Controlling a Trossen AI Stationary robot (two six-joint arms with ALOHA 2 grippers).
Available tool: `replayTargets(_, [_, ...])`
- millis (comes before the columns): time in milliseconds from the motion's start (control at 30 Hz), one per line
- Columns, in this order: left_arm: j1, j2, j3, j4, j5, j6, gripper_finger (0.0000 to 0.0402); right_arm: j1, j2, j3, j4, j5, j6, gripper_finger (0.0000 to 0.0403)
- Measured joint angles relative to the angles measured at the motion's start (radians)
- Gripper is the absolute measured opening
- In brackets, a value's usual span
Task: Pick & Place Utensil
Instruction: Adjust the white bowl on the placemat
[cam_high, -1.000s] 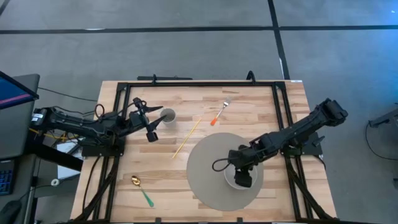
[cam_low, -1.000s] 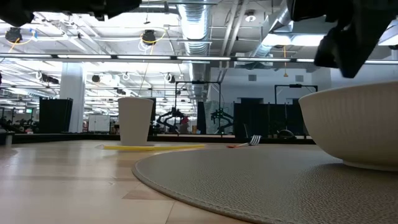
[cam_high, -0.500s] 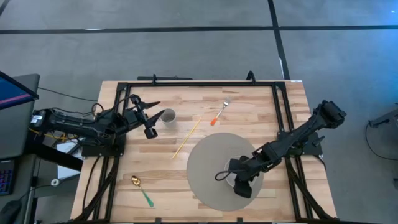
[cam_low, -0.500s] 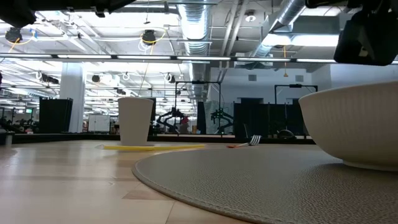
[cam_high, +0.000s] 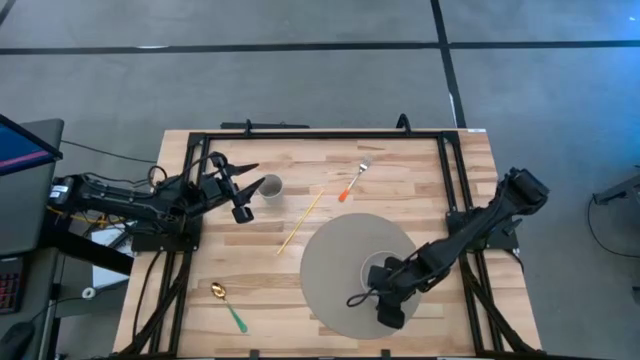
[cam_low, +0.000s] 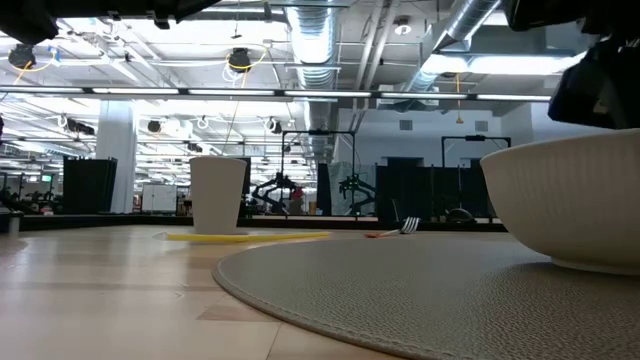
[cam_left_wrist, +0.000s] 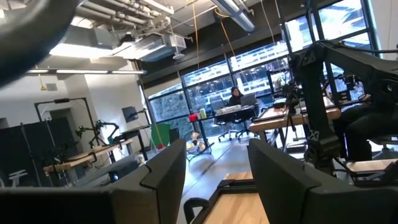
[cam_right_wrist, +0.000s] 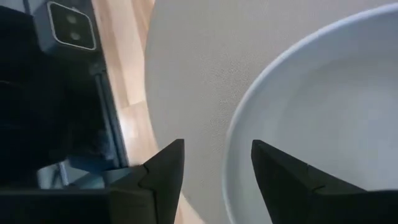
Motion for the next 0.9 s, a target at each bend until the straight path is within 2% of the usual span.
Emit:
replayTargets(433, [0.0, 0.0, 0.0, 0.0, 0.008, -0.066, 0.0176, 0.027, 0.123, 0.009, -0.027, 0.067, -0.084, 0.0167])
replayTargets(567, [0.0, 0.0, 0.0, 0.0, 0.008, -0.125, 0.0176, 0.027, 0.118, 0.009, -0.031, 0.038, -0.084, 0.0127])
replayTargets(767, [0.0, 0.0, 0.0, 0.0, 0.009, -0.157, 0.0176, 0.018, 0.109, 0.018, -0.037, 0.055, -0.108, 0.0023])
replayTargets(900, [0.0, 0.0, 0.0, 0.0, 0.008, -0.157, 0.0176, 0.011, 0.114, 0.085, -0.039, 0.077, -0.176, 0.0016])
